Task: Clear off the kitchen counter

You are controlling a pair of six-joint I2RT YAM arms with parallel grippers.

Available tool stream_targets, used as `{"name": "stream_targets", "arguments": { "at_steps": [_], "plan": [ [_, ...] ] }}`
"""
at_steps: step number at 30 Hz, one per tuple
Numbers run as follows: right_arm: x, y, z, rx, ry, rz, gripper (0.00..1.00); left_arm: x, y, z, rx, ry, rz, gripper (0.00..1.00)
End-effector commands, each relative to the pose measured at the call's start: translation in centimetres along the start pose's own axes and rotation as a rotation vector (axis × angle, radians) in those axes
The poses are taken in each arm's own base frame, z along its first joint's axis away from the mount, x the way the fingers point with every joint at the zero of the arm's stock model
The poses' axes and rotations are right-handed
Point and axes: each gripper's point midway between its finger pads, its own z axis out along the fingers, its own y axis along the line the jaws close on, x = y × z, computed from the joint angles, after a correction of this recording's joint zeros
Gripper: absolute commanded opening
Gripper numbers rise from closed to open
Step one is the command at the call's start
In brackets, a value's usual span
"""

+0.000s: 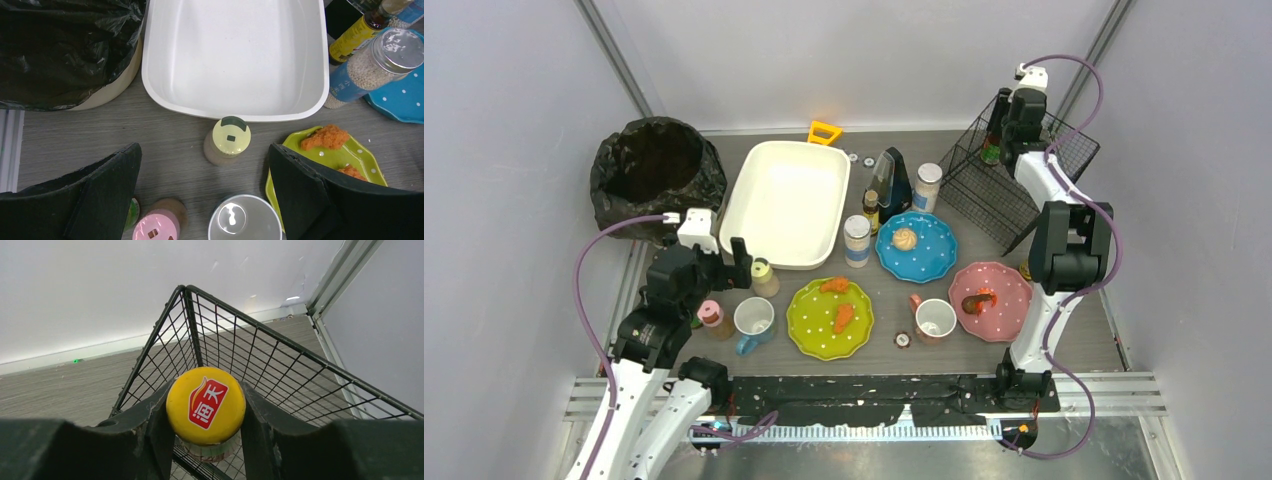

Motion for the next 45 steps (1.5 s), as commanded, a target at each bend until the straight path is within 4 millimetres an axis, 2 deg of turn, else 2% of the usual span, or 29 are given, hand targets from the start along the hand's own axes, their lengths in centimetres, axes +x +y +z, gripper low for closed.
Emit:
{"name": "stream_targets", "arguments": {
  "at_steps": [1,6,11,13,20,24,28,30,31,32,33,34,35,38,39,42,43,44,45],
  "plan": [
    [-8.8,-0.1,-2.1,0.007,-0.223,0.043,0.09,-1.2,-0.3,0.1,0.018,-0.052,-0.011,0.99],
    [-7.2,0.2,-0.4,0.006,-0.185,0.059,0.20,-1.1,-0.4,0.2,0.018,-0.048,-0.009,1.00],
    [-6.1,0.6,0.4,-0.005,-0.149,0.063,0.49,-1.2,-0.4,0.1,0.020,-0.056,-0.011,0.99],
    [-5.8,0.6,0.5,-0.007,-0.141,0.066,0.56,-1.2,-0.4,0.0,0.022,-0.058,-0.012,0.99],
    [-5.4,1.0,0.5,-0.023,-0.116,0.091,0.66,-1.4,-0.5,-0.3,0.030,-0.077,-0.015,1.00],
    [-6.5,1.5,-0.4,-0.051,-0.119,0.103,0.70,-1.6,-0.5,-0.6,0.033,-0.094,-0.017,1.00],
    [-9.7,1.8,-3.0,-0.088,-0.153,0.109,0.79,-1.9,-0.5,-1.0,0.037,-0.120,-0.022,1.00],
    [-12.5,1.8,-5.5,-0.102,-0.195,0.114,0.84,-2.0,-0.5,-1.2,0.039,-0.133,-0.025,1.00],
    [-12.9,1.8,-6.1,-0.105,-0.197,0.112,0.85,-2.0,-0.5,-1.3,0.042,-0.140,-0.025,1.00],
    [-14.1,1.8,-7.6,-0.112,-0.213,0.111,0.88,-2.1,-0.5,-1.4,0.043,-0.147,-0.027,1.00],
    [-14.0,1.8,-8.1,-0.113,-0.208,0.106,0.89,-2.2,-0.5,-1.6,0.046,-0.153,-0.029,1.00],
    [-14.9,1.9,-9.6,-0.122,-0.220,0.106,0.91,-2.3,-0.6,-1.7,0.049,-0.163,-0.031,0.99],
    [-14.0,2.2,-10.1,-0.131,-0.192,0.098,0.92,-2.3,-0.6,-1.8,0.051,-0.170,-0.031,0.99],
    [-13.5,2.8,-13.4,-0.175,-0.175,0.080,0.98,-2.5,-0.7,-2.2,0.060,-0.185,-0.032,0.99],
    [-12.9,4.6,-14.3,-0.222,-0.157,0.070,0.98,-2.5,-0.8,-2.3,0.063,-0.189,-0.032,0.99],
    [-10.4,7.1,-17.6,-0.314,-0.118,0.027,0.98,-2.6,-1.0,-2.5,0.077,-0.200,-0.030,1.00],
    [-9.6,8.9,-18.6,-0.368,-0.106,0.011,0.98,-2.6,-1.1,-2.5,0.080,-0.201,-0.029,1.00],
    [-8.5,9.5,-19.7,-0.389,-0.094,-0.011,0.98,-2.6,-1.2,-2.5,0.084,-0.201,-0.028,1.00],
    [-8.4,11.0,-21.3,-0.428,-0.105,-0.022,0.98,-2.6,-1.3,-2.5,0.087,-0.201,-0.027,1.00]
  ]
}}
